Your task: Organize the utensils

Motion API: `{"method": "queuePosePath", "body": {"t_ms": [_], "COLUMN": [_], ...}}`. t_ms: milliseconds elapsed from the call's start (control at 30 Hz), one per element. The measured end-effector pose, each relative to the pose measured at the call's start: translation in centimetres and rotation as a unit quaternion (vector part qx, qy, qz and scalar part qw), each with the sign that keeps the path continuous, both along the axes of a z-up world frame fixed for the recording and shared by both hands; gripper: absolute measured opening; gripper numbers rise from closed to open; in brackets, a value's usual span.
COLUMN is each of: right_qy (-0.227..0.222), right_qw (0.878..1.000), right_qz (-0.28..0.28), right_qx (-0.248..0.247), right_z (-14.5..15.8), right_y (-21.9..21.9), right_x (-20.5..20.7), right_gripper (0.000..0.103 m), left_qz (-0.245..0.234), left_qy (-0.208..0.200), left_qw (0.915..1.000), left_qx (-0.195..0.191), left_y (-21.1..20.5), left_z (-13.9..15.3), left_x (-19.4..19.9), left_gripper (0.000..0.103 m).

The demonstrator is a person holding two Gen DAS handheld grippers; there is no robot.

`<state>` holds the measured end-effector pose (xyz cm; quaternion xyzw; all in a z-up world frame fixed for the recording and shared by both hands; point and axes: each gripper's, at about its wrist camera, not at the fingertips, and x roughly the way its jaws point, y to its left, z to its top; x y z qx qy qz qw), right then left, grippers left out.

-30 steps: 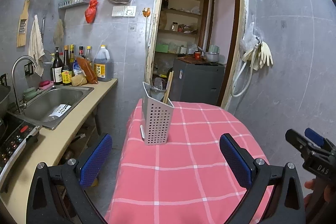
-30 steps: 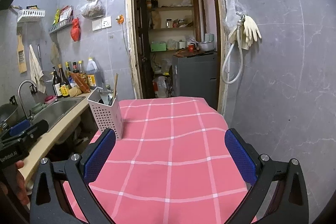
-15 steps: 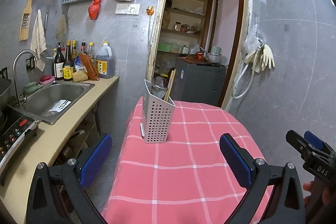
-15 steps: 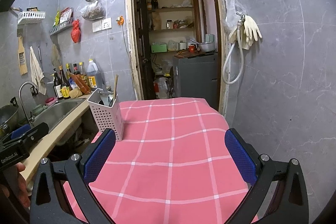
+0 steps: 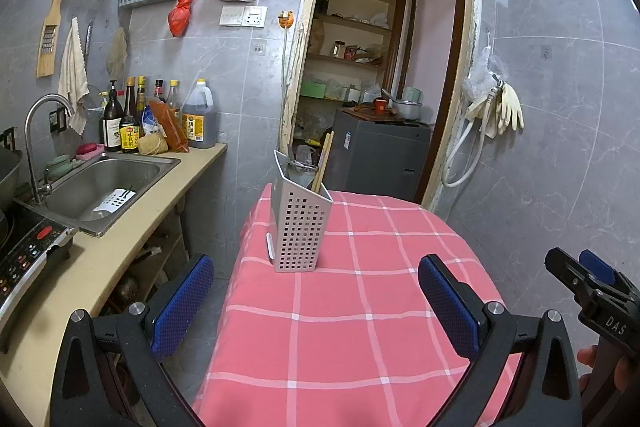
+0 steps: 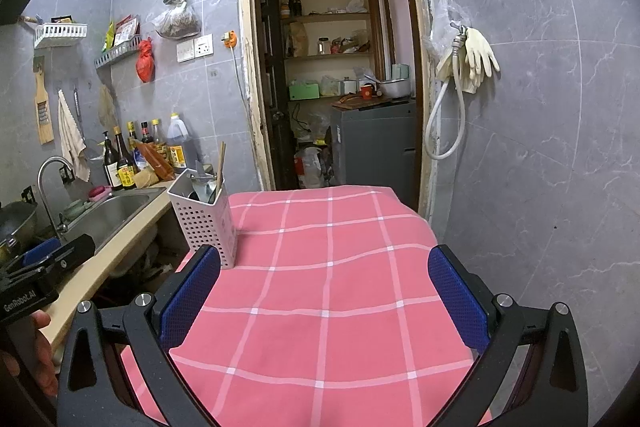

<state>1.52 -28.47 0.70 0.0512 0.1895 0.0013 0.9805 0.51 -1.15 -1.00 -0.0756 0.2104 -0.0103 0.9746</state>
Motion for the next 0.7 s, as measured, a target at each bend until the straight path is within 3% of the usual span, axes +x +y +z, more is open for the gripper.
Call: {"method": "queuePosePath", "body": {"t_ms": [700], "right_qy": [0.000], "right_qw": [1.000], "right_qz": [0.000], "right_qx": [0.002], "right_z": [-0.03], "right_y": [0.09], "right_x": [-0.11], "right_gripper": [0.102], "left_qz": [0.000], "left_qy": [0.000], "left_qw": [1.0000], "left_qx": [-0.001], "left_y": [0.04], "left_z": [0.01], "left_x": [0.02], "left_gripper": [0.103]}}
